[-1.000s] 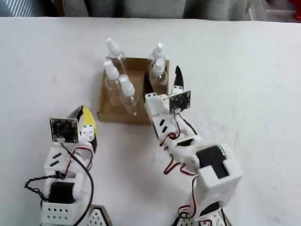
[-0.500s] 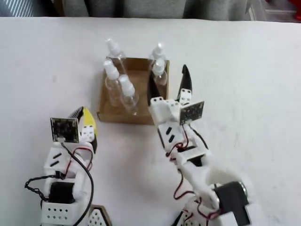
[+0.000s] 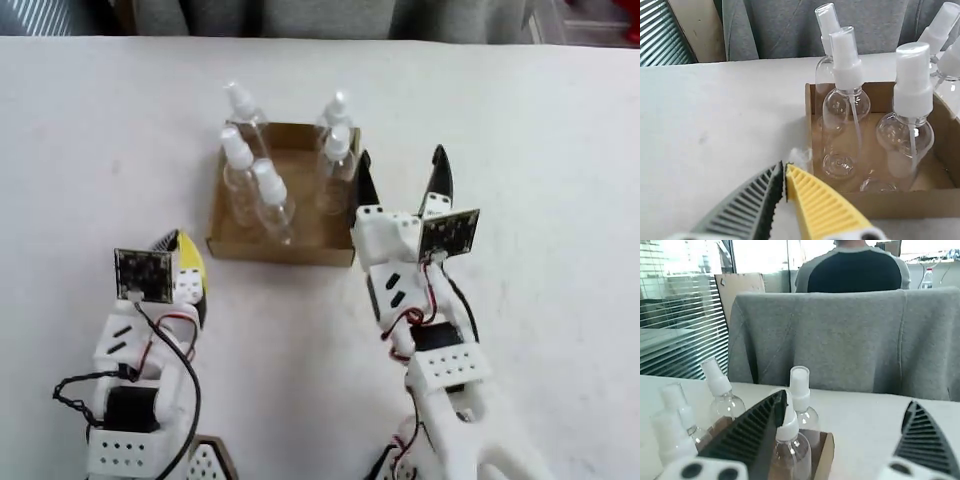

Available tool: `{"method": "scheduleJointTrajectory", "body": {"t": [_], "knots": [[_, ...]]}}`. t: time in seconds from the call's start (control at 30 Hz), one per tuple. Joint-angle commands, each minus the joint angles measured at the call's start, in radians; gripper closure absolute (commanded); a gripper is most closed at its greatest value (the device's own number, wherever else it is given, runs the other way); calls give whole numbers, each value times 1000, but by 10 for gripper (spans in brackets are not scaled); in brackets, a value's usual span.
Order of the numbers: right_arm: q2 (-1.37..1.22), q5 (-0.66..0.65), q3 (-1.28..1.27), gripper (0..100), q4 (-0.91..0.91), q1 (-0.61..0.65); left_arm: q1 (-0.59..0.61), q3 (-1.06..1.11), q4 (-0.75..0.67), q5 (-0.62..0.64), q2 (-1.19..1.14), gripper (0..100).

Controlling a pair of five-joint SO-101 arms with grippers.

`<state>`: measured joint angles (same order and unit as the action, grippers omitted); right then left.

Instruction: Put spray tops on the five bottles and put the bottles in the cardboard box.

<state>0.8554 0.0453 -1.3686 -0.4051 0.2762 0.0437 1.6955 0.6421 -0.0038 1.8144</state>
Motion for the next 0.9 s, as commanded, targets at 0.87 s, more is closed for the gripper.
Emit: {"method": "scheduleJointTrajectory", "body": {"t": [0.87], "knots": [[911, -5, -86, 686, 1293, -76, 8, -3, 186, -20, 10, 979]]}}
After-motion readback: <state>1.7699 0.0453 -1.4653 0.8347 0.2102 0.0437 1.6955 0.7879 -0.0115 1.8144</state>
